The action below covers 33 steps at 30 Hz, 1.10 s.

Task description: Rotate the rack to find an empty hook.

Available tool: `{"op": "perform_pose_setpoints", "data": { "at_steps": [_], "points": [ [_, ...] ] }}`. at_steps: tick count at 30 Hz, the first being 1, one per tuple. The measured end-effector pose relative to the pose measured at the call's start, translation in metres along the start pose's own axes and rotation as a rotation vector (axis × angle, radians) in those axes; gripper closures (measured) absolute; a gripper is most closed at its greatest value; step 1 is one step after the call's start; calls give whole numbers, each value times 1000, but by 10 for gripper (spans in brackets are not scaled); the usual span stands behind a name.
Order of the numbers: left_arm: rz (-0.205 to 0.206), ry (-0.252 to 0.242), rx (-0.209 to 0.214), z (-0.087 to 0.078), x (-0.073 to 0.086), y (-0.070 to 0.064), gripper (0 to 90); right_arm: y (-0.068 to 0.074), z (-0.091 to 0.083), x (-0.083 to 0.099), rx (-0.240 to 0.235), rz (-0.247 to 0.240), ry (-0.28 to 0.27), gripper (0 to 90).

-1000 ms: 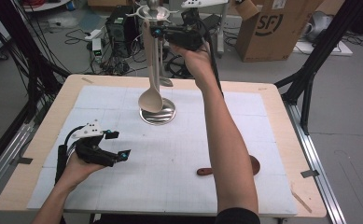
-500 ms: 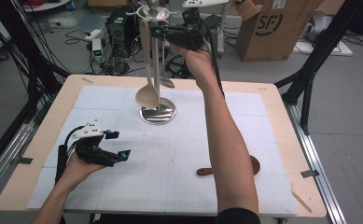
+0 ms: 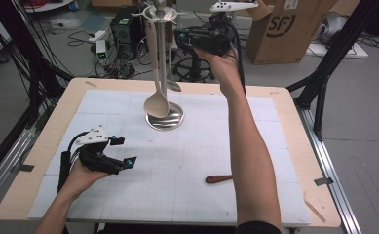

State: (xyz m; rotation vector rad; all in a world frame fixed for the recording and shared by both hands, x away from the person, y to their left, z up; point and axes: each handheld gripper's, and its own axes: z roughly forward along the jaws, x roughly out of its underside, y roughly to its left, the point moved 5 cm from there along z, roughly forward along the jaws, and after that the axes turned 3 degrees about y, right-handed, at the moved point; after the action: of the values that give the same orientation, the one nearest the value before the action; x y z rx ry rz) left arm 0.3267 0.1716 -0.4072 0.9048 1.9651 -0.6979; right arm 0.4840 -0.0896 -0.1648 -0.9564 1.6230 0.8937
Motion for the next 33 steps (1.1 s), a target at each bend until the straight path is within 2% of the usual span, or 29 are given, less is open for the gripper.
{"op": "perform_pose_setpoints", "data": {
  "at_steps": [8, 15, 21, 33],
  "points": [
    [1, 3, 2, 0, 0, 0, 119, -10, -10, -2, 33, 15, -32, 892],
    [0, 1, 0, 0, 0, 0, 119, -11, -7, -8, 35, 7, -26, 892],
    [2, 2, 2, 0, 0, 0, 119, -8, -3, -11, 26, -6, -23, 892],
    [3, 4, 4, 0, 0, 0, 119, 8, 15, -14, -24, -41, -8, 892]
  ]
}}
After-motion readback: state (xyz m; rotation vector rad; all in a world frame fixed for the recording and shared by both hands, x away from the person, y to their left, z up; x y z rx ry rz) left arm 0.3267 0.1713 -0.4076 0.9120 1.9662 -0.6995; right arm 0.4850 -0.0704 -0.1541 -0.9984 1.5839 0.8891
